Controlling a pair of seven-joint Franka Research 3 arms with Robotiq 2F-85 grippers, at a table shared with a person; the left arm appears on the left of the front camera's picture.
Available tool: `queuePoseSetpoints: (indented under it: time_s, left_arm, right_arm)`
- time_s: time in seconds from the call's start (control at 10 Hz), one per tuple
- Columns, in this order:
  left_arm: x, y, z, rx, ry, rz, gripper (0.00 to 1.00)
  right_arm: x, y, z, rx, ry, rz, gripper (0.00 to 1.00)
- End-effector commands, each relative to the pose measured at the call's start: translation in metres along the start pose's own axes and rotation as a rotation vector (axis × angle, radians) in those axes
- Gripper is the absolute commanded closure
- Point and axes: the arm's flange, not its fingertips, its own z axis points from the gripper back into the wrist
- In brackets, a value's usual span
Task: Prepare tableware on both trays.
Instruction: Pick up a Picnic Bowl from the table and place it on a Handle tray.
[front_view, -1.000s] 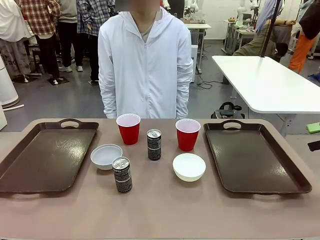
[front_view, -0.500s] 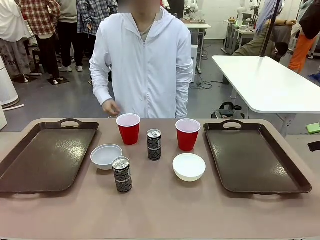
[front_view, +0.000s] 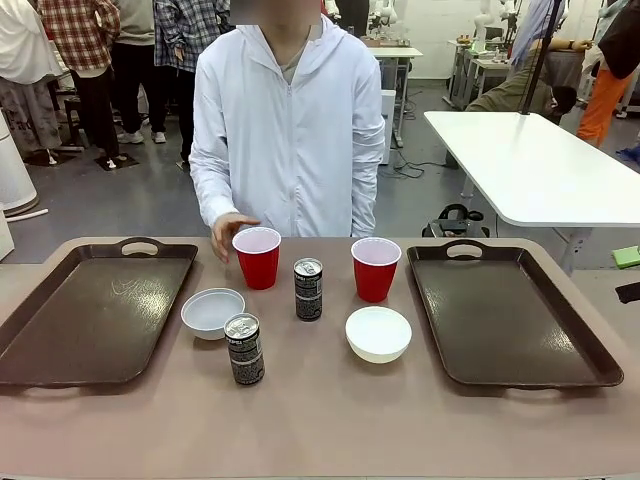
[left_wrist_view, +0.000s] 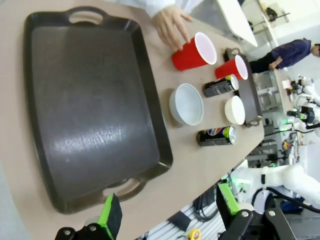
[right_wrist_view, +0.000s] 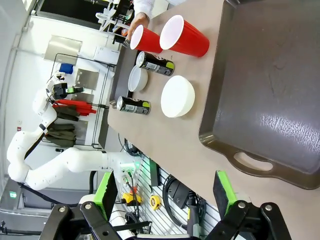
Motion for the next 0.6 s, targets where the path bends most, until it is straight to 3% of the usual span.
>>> queuePoseSetpoints:
  time_s: [0.0,0.5]
  left_arm:
    - [0.0012,-0.0004,-0.0005,-0.015,-0.013,0.007,0.0]
    - [0.0012,-0.0004,-0.0005,-0.015,-0.013,0.007,0.0]
  right_arm:
    - [-0.0002,0.0002,0.0008,0.014,-0.004,0.004,0.0]
    - [-0.0001,0.0,0.0,0.0,0.0,0.0,0.0]
